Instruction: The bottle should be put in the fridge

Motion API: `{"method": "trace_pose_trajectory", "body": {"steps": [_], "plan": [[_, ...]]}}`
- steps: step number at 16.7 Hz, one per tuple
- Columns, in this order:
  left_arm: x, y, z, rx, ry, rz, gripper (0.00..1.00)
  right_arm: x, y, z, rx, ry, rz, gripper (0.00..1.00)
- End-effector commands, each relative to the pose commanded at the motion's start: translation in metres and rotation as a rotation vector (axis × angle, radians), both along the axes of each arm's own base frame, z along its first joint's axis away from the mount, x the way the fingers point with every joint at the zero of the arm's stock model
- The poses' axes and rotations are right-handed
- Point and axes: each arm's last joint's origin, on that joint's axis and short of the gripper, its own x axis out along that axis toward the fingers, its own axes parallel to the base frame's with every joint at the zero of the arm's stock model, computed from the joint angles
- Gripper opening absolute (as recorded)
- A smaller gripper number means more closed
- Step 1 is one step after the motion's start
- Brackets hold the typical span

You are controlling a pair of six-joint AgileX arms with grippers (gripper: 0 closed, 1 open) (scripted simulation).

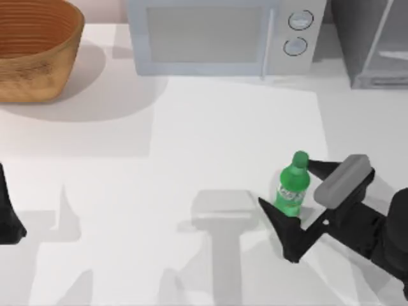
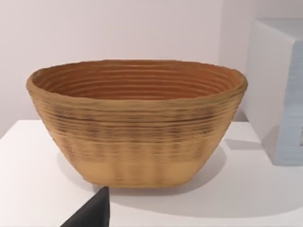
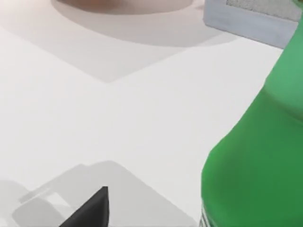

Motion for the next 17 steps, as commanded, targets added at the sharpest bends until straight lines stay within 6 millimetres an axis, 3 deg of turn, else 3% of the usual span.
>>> {"method": "trace_pose_trajectory", "body": {"steps": [4, 17], "plan": [[0.0000, 0.0000, 0.0000, 0.000, 0.000, 0.000, 1.00, 0.0013, 0.0016, -0.0004, 0.000, 0.000, 0.000, 1.00], [0.0000, 0.0000, 0.0000, 0.000, 0.000, 0.000, 1.00, 0.0013, 0.0016, -0.0004, 0.000, 0.000, 0.000, 0.03]]}}
